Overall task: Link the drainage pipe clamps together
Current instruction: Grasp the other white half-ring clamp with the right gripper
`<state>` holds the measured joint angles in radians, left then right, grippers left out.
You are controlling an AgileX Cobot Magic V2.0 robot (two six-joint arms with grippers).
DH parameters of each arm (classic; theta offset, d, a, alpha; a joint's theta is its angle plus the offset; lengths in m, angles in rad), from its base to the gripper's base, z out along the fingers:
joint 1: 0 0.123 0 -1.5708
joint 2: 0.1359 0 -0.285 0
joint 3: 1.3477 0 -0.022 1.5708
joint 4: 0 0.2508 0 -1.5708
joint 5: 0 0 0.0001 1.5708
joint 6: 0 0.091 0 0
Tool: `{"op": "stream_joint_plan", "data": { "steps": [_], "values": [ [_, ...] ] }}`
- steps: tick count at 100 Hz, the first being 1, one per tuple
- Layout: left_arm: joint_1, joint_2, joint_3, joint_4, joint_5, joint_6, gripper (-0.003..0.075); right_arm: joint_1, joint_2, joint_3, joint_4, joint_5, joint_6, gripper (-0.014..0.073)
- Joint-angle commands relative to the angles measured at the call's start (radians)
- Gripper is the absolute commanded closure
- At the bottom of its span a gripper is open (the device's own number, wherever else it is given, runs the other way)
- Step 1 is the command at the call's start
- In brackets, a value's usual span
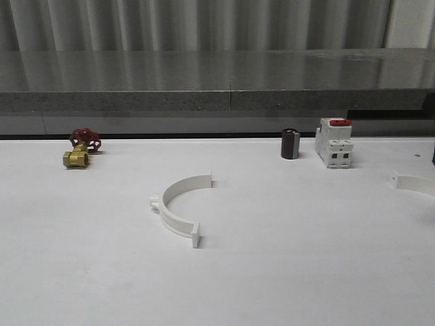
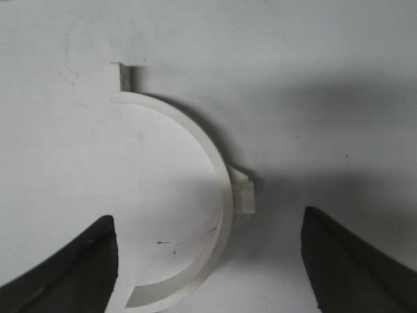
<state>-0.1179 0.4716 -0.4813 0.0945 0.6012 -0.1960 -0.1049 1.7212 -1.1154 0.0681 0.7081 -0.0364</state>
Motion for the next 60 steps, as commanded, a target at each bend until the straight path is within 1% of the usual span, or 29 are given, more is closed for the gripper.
{"op": "stream_joint_plan", "data": {
  "steps": [1,26,55,60],
  "values": [
    [0.002,0.005,-0.028,-0.004,-0.075,0.001,0.0740,-0.006,-0.008,-0.033,0.006,-0.044,-0.028,0.0021],
    [0.002,0.005,-0.028,-0.004,-0.075,0.001,0.0740,-0.009,0.051,-0.033,0.006,-0.085,-0.032,0.0021],
    [0.002,0.005,-0.028,-0.004,-0.075,0.001,0.0740,-0.020,0.094,-0.033,0.006,-0.078,-0.034,0.0021],
    [0.002,0.005,-0.028,-0.004,-0.075,0.001,0.0740,-0.020,0.093,-0.033,0.006,-0.078,-0.034,0.0036]
  ]
}}
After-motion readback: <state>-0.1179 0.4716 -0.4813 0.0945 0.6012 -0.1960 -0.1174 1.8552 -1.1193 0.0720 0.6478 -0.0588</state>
